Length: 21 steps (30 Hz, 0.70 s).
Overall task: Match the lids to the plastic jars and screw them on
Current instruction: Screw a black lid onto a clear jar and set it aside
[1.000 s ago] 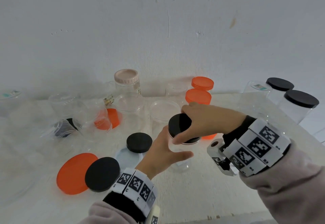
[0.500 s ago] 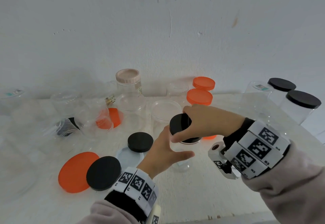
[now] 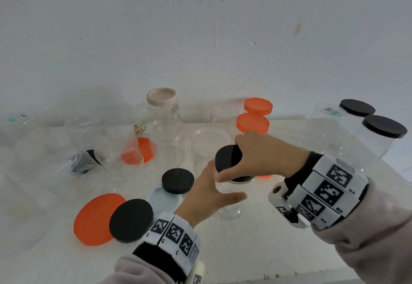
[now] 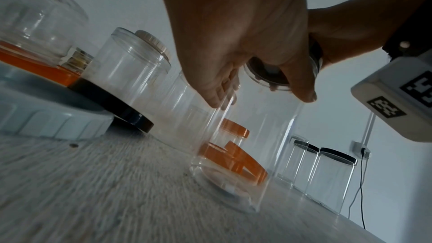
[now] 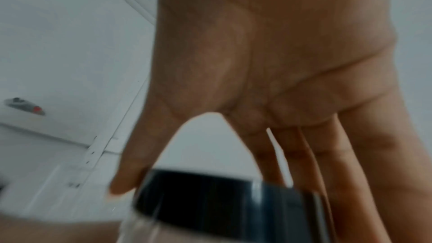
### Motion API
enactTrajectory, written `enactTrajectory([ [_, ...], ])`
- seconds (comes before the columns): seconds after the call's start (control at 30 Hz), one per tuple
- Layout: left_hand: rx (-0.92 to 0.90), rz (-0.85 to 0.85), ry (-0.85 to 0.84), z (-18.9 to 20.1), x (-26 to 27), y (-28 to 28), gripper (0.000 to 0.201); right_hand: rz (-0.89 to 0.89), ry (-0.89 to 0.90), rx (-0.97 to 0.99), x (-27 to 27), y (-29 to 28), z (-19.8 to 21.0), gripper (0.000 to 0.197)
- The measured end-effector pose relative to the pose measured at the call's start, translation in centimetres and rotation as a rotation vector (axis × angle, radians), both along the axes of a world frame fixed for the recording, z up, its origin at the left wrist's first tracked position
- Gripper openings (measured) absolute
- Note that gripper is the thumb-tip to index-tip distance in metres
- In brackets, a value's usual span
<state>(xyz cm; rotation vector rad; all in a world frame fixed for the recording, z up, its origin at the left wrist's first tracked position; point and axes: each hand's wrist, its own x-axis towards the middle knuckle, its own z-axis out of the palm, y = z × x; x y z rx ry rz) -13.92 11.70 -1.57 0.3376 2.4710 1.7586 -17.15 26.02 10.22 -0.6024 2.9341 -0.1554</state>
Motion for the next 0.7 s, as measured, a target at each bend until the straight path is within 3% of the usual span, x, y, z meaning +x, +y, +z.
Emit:
enactTrajectory([
  [0.13,0.004,-0.007,-0.002,0.2,-0.1,0.0,0.088,0.092,-0.207,0.009,-0.5,0.3,1.6,0.092],
  [0.33,-0.02,0.005,0.005,0.1,0.1,0.0,0.089,0.073,-0.086,-0.007,-0.5,-0.3,1.3,0.068],
  [0.47,-0.019,0.01,0.001,0.0,0.1,0.0,0.085,-0.027,0.033,-0.004,-0.2,-0.7,0.3,0.072],
  [0.57,-0.009,0.009,0.001,0.1,0.1,0.1,0.085,0.018,-0.111,0.0,-0.5,0.1,0.8,0.071],
  [0.63,-0.012,0.009,0.007,0.2,0.2,0.1,0.084,0.09,-0.258,0.015,-0.7,0.6,1.5,0.082],
  [0.7,-0.016,0.011,0.008,0.2,0.2,0.1,0.085,0.133,-0.274,0.014,-0.8,0.6,1.8,0.091],
])
